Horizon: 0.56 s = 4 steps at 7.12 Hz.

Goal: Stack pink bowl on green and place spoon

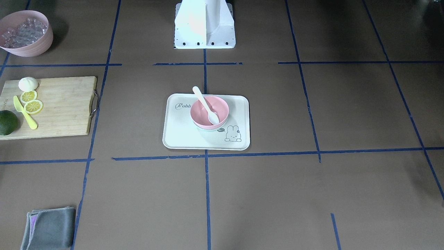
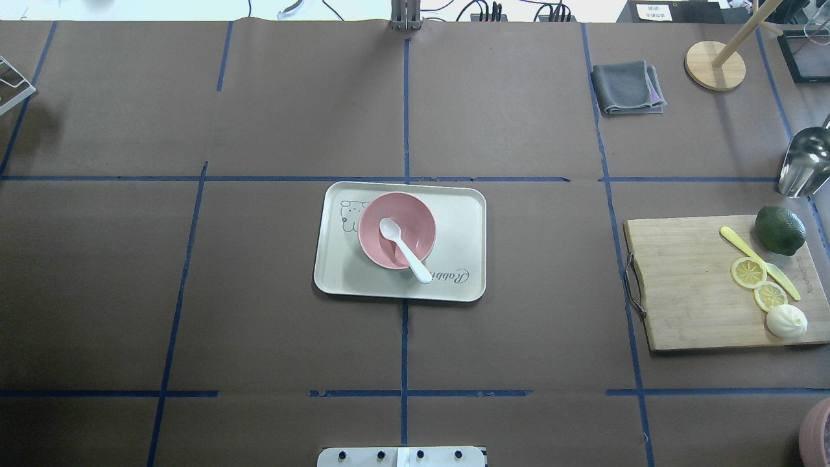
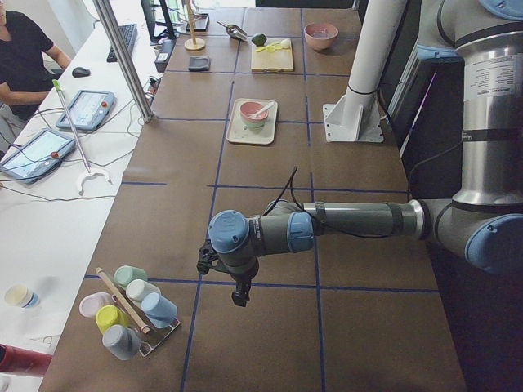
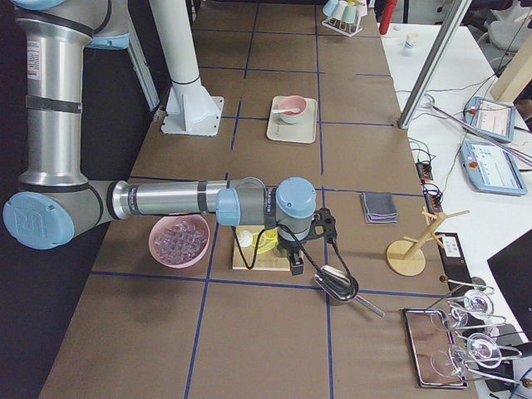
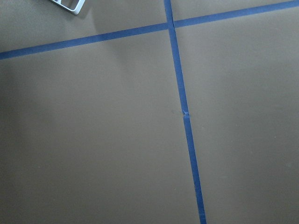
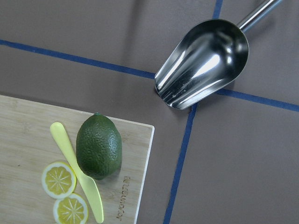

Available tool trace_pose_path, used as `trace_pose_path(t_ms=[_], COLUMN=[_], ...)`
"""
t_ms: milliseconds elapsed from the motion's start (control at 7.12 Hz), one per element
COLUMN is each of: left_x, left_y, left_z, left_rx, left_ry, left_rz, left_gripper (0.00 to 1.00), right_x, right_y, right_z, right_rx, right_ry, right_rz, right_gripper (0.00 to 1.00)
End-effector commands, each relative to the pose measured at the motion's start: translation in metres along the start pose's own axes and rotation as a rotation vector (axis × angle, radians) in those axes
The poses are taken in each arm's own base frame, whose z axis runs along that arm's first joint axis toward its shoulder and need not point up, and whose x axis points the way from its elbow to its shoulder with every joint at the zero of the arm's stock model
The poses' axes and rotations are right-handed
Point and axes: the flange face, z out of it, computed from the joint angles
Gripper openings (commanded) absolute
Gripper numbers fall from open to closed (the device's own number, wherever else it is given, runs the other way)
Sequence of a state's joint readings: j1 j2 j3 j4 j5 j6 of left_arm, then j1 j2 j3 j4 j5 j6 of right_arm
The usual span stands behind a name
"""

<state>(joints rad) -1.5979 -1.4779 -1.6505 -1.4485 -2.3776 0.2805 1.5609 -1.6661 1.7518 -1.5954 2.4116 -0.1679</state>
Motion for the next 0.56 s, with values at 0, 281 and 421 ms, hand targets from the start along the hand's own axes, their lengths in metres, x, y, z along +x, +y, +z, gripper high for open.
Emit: trace_pose_path(t_ms=[0,281,421], left_x=[0.001,0.000,0.000], left_y=[-0.003,-0.002,-0.002], left_z=[-0.002,-0.002,-0.002], left_rx=[0.003,0.001,0.002], left_ry=[-0.005,-0.007,-0.007], left_rz=[-0.042,-0.047,-0.051], left_gripper=[1.00,1.00,1.00], right_x=[0.002,0.004,0.012], right_y=[0.001,0.004,0.006], right_z=[0.000,0.002,0.009], right_rx=[0.000,-0.004,-0.018], right_ry=[-0.003,-0.002,-0.003], right_rz=[0.017,0.098,0.113], right_gripper=[0.99,0.99,0.99])
